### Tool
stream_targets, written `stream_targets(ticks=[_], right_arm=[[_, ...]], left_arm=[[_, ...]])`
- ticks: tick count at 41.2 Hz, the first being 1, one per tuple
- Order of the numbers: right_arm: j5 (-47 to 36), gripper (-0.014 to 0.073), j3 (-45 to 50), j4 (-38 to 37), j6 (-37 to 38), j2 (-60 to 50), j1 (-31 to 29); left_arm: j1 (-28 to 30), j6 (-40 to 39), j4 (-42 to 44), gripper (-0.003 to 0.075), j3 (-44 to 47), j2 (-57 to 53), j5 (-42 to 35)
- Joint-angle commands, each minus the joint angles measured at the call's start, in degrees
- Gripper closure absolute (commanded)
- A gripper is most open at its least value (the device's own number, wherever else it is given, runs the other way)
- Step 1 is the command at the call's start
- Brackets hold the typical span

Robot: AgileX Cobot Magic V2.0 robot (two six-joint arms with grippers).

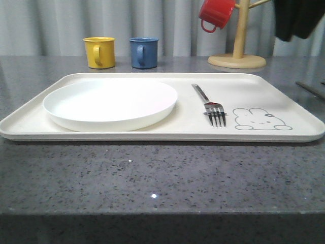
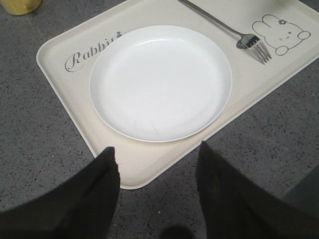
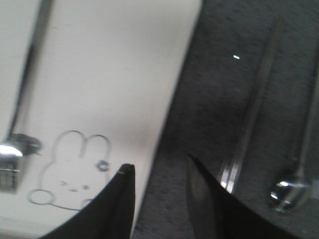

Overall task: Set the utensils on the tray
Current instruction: 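Grasp the metal chopsticks with the right gripper and carry to tray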

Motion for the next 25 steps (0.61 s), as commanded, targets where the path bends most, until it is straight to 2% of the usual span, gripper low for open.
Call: stream_targets(ticks=[1, 11, 25], right_arm=[[-0.69, 0.0305, 1.00, 1.33, -5.25, -3.55, -6.14], [-2.39, 0.0305, 4.21, 7.50, -10.23, -0.93, -15.78], [-3.54, 0.0305, 4.21, 8.18, -10.81, 7.12, -17.12]], left_arm=[[-0.43, -0.39, -0.10, 0.0372, -1.53, -0.33, -4.01], [-0.43, -0.39, -0.10, 0.0372, -1.53, -0.33, -4.01], [-0.43, -0.39, -0.21, 0.0372, -1.53, -0.33, -4.01]])
